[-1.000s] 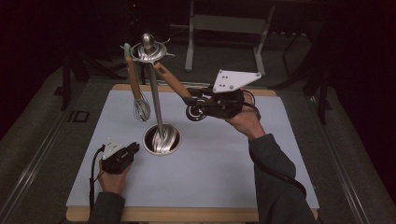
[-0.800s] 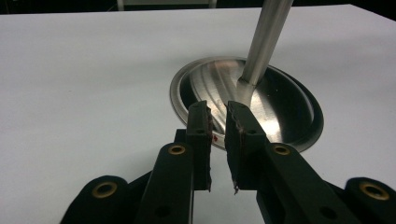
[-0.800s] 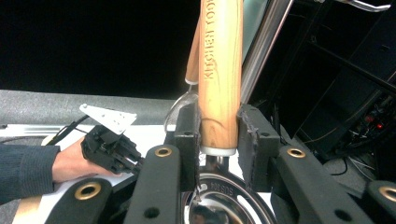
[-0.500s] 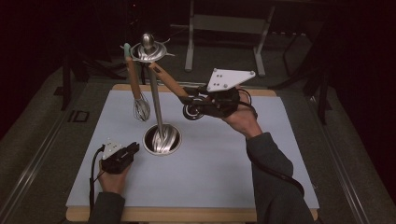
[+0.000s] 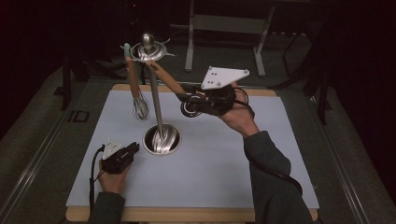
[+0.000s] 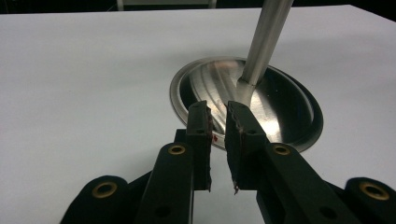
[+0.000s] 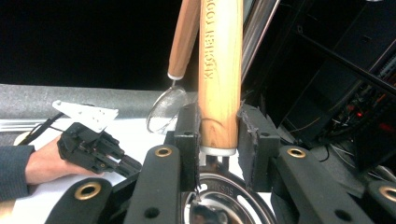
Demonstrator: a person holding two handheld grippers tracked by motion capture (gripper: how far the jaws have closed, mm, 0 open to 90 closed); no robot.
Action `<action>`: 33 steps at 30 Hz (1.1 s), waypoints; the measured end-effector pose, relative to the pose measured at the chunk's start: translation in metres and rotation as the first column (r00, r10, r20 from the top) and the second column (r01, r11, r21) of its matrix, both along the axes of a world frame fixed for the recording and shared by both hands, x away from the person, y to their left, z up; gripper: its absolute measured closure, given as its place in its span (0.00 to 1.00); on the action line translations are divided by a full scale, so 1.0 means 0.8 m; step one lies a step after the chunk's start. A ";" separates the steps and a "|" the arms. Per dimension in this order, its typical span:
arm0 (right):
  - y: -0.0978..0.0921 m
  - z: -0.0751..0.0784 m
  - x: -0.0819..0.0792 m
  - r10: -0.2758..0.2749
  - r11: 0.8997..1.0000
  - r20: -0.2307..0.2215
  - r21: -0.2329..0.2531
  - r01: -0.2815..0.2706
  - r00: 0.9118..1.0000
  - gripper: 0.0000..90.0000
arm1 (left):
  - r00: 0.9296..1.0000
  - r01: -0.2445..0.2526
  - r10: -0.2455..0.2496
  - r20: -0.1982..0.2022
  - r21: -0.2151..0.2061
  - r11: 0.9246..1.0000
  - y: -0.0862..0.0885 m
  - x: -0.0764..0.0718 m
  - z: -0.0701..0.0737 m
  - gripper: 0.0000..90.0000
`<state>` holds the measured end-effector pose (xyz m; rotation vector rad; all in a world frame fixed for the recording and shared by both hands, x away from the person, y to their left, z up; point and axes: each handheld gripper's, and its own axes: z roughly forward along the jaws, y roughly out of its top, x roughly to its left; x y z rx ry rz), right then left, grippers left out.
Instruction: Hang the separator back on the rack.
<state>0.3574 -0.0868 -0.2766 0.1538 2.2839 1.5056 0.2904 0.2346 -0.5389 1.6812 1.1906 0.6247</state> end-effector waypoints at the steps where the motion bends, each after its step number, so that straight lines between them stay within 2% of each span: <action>1: 0.000 0.000 0.000 -0.003 1.000 0.001 -0.001 0.003 1.000 0.79 | 1.000 0.000 0.000 0.000 0.000 1.000 0.000 0.000 0.000 0.90; 10: 0.001 -0.002 0.000 -0.008 1.000 -0.009 -0.009 0.008 1.000 0.79 | 1.000 0.000 0.000 0.000 0.001 1.000 0.000 0.000 0.000 0.90; 19: 0.001 -0.008 0.004 -0.011 1.000 -0.031 0.005 0.011 0.999 0.79 | 1.000 0.000 0.000 0.001 -0.001 1.000 0.000 0.000 0.000 0.90; 24: 0.006 -0.014 0.005 -0.012 1.000 -0.040 -0.014 0.012 0.999 0.78 | 1.000 -0.001 0.001 0.001 0.000 1.000 0.000 0.000 0.000 0.90; 33: 0.012 -0.017 0.005 -0.014 1.000 -0.049 -0.016 0.013 0.999 0.78 | 1.000 -0.001 0.001 0.001 0.000 1.000 0.000 0.000 0.000 0.90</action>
